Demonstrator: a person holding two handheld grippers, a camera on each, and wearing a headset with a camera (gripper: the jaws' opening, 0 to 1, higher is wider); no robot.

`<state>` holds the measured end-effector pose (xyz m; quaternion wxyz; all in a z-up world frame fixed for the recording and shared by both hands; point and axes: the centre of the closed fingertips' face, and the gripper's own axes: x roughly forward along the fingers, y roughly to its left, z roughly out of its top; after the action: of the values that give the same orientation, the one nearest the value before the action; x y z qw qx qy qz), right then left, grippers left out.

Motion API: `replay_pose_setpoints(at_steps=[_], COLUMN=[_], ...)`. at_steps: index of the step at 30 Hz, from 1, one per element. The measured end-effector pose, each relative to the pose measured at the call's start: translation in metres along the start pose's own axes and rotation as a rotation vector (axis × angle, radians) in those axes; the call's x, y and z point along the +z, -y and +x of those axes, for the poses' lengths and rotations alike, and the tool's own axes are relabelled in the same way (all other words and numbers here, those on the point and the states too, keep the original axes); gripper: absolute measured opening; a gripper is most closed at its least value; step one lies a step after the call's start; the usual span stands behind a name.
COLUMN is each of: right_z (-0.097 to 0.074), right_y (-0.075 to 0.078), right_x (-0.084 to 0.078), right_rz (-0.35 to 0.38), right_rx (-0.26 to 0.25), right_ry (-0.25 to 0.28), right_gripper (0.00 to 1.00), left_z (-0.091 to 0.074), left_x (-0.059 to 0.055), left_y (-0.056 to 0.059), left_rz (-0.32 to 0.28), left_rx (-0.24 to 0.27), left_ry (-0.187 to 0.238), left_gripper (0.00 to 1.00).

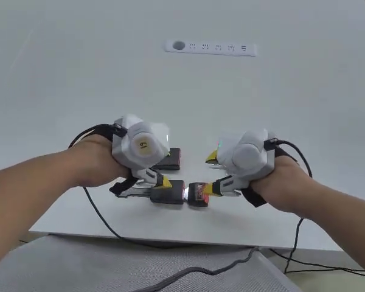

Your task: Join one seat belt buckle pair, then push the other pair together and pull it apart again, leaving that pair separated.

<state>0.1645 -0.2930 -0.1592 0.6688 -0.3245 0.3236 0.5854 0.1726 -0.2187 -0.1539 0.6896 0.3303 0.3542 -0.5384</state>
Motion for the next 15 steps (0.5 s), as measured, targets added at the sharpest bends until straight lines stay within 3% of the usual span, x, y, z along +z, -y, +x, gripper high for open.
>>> replay_pose_setpoints(at_steps=[7, 15], right_z=[-0.008, -0.012], right_y=[0.029, 0.048], right_x=[-0.027, -0.050], right_rz=[0.005, -0.025], right_rx=[-0.025, -0.011], right_ry=[-0.044, -0.107], right_gripper=[0.36, 0.36], left_z=[0.006, 0.012], left_x=[-0.007, -0.017], left_y=[-0.026, -0.037], left_rz=[0.000, 0.020], left_rx=[0.024, 0.003], left_ry=[-0.011, -0.052], left_gripper=[0.42, 0.43])
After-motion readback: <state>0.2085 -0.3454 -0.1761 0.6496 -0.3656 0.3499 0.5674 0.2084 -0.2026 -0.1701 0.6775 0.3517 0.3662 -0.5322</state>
